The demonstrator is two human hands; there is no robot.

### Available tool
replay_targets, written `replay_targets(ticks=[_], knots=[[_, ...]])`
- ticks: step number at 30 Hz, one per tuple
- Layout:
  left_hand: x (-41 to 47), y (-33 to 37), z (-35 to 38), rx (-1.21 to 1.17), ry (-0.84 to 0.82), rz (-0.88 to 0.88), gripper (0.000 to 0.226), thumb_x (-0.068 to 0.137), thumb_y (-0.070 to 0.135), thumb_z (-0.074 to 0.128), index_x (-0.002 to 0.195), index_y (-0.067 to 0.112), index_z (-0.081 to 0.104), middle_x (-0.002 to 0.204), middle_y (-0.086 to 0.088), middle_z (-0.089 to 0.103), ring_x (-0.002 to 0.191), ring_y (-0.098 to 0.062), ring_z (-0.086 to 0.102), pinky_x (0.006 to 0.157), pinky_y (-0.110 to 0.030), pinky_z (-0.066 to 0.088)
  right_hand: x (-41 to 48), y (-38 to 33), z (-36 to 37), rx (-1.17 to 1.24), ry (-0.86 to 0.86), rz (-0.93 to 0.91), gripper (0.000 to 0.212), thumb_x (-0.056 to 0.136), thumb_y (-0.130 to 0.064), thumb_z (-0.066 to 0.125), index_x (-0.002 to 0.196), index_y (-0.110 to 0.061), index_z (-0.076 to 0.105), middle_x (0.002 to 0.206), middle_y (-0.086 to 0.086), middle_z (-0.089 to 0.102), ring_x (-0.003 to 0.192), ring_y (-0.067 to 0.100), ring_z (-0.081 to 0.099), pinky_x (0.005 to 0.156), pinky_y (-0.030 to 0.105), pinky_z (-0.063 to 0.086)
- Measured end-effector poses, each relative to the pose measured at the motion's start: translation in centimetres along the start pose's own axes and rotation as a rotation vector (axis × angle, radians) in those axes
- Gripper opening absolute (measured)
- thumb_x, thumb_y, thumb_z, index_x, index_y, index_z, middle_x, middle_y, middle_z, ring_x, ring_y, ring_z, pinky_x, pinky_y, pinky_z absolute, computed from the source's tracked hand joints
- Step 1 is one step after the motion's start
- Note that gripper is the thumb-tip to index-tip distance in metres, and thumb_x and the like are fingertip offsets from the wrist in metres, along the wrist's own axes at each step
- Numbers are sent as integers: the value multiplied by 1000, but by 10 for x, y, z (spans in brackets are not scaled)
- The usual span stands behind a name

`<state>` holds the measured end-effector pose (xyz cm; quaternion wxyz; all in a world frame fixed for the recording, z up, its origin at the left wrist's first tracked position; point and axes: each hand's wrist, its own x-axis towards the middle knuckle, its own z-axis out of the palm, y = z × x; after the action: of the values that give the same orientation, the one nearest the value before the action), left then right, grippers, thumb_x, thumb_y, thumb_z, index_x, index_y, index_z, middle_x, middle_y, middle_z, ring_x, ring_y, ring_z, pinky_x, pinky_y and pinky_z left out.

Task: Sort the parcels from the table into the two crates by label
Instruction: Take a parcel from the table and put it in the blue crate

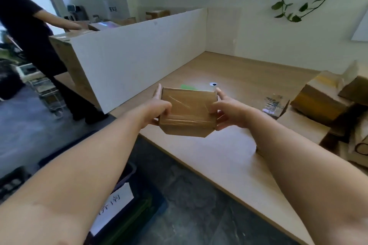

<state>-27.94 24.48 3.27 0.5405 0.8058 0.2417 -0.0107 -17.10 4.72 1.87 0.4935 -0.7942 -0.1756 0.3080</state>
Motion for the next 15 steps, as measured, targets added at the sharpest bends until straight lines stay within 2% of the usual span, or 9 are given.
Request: replay_targets(ticks=[2, 4, 6, 8, 10, 12, 14, 15], knots=[[-3, -16, -21, 4, -3, -22, 91, 83, -2, 48, 151, 44, 8, 130, -9, 45, 97, -30, 57, 69, -39, 54, 7, -8, 19, -43, -51, -8, 71, 89, -4, 53, 147, -32, 26, 95, 17, 58, 71, 29, 64, 70, 42, 60], [-8, -35, -42, -39, 16, -55, 79, 84, -3, 48, 146, 40, 22, 119, -12, 50, 98, -31, 58, 73, -44, 55, 15, -15, 41, -63, -83, -1, 61, 87, 1, 55, 138, -27, 37, 99, 18, 59, 74, 31, 66, 72, 44, 60], [-13, -53, -63, -105, 45, -102, 65, 88, 4, 52, 139, 37, 27, 114, -12, 50, 99, -31, 59, 75, -46, 56, 23, -23, 69, -95, -94, 3, 56, 86, 5, 55, 132, -24, 40, 101, 14, 57, 77, 31, 67, 72, 45, 61], [-20, -71, -84, -165, 79, -147, 52, 92, 21, 57, 133, 33, 29, 115, -10, 47, 101, -29, 56, 75, -45, 56, 32, -32, 99, -109, -128, -5, 56, 87, 3, 56, 132, -23, 37, 103, 11, 54, 84, 32, 66, 75, 46, 60], [-24, -93, -109, -190, 111, -178, 49, 92, 42, 58, 130, 29, 30, 118, -9, 46, 104, -29, 55, 78, -49, 57, 43, -41, 129, -96, -185, -7, 48, 91, -9, 57, 133, -22, 36, 105, 10, 52, 91, 30, 63, 77, 44, 59], [-28, -115, -134, -194, 151, -220, 53, 92, 54, 54, 130, 27, 30, 120, -9, 48, 104, -31, 57, 73, -50, 58, 56, -51, 160, -77, -227, 9, 41, 96, -27, 55, 132, -20, 37, 108, 11, 53, 92, 28, 61, 79, 42, 59], [-32, -140, -158, -185, 201, -252, 51, 94, 53, 50, 131, 24, 29, 123, -9, 48, 104, -28, 57, 64, -43, 56, 68, -60, 192, -119, -250, 14, 42, 97, -41, 52, 130, -19, 38, 111, 12, 56, 92, 27, 62, 78, 41, 59], [-34, -152, -169, -172, 228, -259, 48, 96, 49, 50, 130, 22, 30, 122, -8, 48, 103, -25, 56, 63, -41, 55, 75, -64, 210, -156, -245, 5, 41, 97, -42, 52, 129, -19, 38, 113, 10, 57, 94, 26, 62, 78, 40, 59]])
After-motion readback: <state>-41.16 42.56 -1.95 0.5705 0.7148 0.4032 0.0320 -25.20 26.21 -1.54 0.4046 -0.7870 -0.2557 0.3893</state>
